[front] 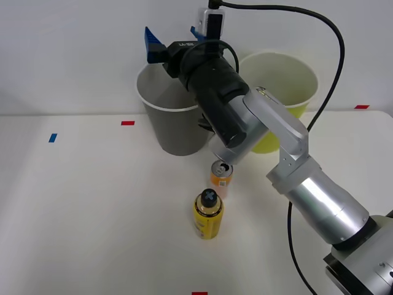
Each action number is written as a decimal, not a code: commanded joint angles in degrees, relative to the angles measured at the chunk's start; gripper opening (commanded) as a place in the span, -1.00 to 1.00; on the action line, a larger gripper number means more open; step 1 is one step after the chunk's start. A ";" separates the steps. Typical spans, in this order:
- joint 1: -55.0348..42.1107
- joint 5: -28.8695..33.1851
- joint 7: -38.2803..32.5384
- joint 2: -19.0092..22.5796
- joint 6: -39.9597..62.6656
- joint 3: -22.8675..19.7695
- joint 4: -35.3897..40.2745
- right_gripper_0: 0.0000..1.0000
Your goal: Put cans in the gray bin, plastic bottles in the light green bin
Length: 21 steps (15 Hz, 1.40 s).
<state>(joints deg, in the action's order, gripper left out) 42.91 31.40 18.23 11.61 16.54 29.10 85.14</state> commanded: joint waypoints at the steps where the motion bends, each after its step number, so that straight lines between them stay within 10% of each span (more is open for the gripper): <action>1: -1.51 -0.02 -1.10 1.83 -0.54 0.08 2.57 1.00; 10: -24.80 5.34 -2.15 12.29 8.60 -0.01 34.39 1.00; 21: -55.30 10.61 -2.68 16.07 8.51 -9.77 50.65 1.00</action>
<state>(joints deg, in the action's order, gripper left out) -10.34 42.01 15.52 27.60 25.12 20.47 135.16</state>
